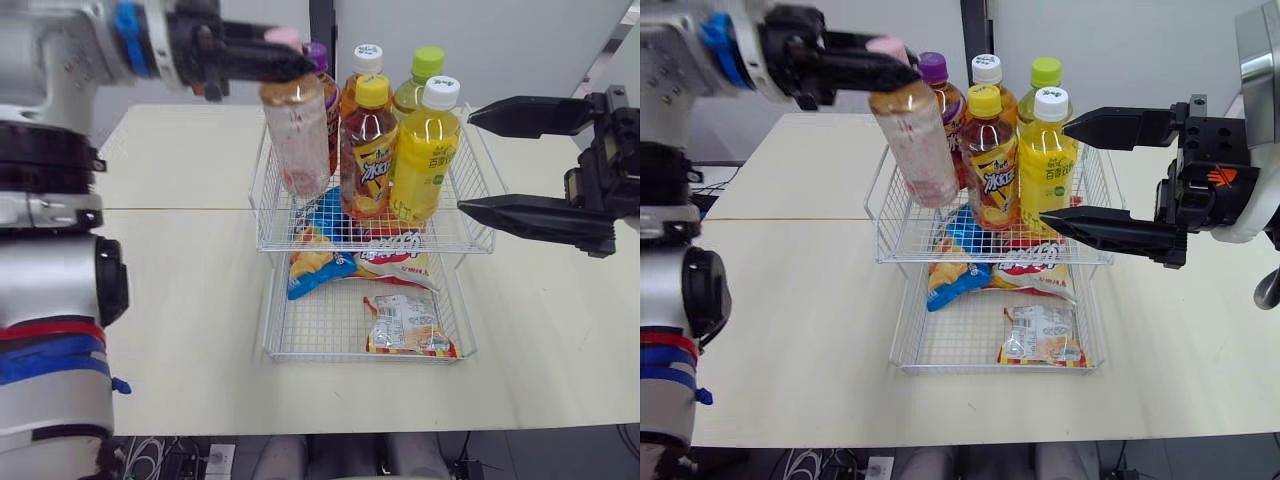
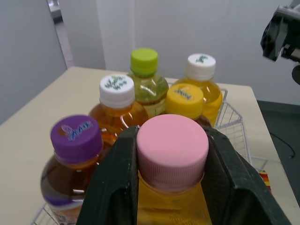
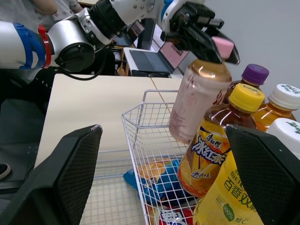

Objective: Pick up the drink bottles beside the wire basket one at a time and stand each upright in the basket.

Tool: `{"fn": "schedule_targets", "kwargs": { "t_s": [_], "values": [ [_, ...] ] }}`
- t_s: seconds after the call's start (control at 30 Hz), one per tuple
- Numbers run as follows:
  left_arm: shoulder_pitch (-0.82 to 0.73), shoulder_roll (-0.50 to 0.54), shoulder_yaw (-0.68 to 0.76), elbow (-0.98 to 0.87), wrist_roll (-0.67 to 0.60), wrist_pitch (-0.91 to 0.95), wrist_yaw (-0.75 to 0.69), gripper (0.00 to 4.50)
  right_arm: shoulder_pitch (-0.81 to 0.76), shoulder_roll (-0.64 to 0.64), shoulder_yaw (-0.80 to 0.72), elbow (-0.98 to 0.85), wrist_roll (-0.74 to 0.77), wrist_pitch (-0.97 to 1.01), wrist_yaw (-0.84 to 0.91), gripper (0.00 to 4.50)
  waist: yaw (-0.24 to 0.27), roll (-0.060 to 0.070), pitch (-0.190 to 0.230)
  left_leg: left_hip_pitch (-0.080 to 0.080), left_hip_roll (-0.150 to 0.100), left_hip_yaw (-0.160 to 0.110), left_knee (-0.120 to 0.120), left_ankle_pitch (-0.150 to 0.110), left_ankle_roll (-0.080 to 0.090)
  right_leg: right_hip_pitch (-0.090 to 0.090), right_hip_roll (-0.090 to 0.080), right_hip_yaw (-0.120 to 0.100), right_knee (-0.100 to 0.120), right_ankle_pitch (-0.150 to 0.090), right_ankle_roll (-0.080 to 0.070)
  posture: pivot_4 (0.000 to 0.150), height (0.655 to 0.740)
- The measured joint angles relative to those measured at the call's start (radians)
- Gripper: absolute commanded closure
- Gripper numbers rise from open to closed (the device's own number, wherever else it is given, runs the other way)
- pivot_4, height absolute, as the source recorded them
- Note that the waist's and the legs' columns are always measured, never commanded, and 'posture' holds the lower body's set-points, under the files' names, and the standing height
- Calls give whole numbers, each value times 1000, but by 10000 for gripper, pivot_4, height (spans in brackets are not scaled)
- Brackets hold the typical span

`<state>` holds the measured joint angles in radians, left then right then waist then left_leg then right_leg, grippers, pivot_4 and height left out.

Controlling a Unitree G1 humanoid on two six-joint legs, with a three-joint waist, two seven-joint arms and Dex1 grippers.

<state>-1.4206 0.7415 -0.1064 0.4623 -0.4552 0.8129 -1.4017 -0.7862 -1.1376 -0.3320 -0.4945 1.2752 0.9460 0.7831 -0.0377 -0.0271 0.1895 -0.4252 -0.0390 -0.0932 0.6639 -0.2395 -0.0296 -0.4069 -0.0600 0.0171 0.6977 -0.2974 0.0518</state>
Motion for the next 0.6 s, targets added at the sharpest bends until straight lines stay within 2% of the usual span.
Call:
{"fn": "schedule_targets", "kwargs": {
  "t_s": [0.33,0.6],
  "values": [
    [9,-62,-8,-21,32,-36,37,31460,1,-2,-10,4,-8,-2,-4,0,5,0,0,0,0,0,0,0,0,0,0,0,0,0,0,1500,7400],
    [7,-71,-4,-23,31,-13,39,31460,1,-3,-10,9,-18,-2,-10,0,5,0,0,0,-1,0,0,0,0,0,0,0,0,0,0,1500,7400]
  ]
}}
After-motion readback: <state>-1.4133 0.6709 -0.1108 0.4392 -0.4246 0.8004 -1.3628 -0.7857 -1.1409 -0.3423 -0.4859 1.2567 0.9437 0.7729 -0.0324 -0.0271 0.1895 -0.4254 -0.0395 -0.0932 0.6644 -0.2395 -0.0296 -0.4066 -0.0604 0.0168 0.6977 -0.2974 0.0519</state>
